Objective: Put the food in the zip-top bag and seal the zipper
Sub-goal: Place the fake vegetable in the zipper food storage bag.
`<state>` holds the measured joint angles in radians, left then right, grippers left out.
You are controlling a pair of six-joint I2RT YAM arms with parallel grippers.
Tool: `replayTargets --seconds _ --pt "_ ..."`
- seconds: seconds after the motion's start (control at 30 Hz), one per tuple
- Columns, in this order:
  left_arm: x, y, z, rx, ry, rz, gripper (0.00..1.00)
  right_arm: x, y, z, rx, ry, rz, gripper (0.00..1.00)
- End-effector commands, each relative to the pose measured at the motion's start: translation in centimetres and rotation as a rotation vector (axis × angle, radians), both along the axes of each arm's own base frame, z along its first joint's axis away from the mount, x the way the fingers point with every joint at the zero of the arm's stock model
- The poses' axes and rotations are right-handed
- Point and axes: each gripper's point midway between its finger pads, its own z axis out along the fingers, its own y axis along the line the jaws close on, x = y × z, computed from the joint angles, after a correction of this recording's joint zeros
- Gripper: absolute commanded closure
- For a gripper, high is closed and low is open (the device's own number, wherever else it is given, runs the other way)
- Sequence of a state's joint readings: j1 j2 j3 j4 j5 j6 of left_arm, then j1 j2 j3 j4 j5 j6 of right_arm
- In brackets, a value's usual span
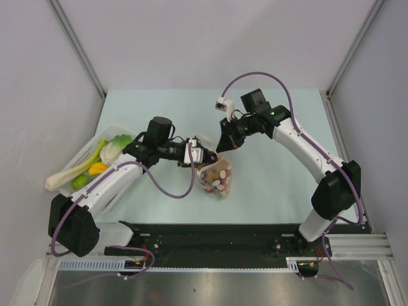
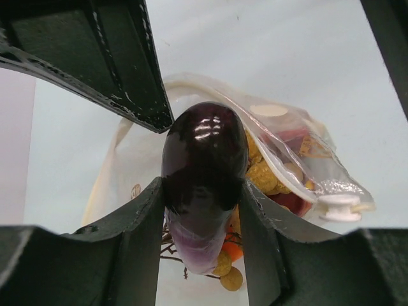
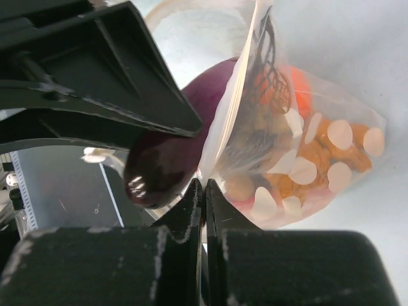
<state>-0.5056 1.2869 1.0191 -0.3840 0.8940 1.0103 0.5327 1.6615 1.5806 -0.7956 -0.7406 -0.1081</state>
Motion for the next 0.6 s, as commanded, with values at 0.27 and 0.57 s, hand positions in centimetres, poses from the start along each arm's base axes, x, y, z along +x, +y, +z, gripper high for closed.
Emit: replayTargets --seconds 0.27,0.57 --pt "-2.6 0.7 -3.7 0.224 -0.018 -0.099 0.85 0.0 1.0 2.4 0.063 -0.061 0.06 1.0" --pt "-1.8 1.8 5.4 0.113 -0.142 0.001 0.3 0.4 1.1 2.3 0.057 -0.07 0.06 1.0"
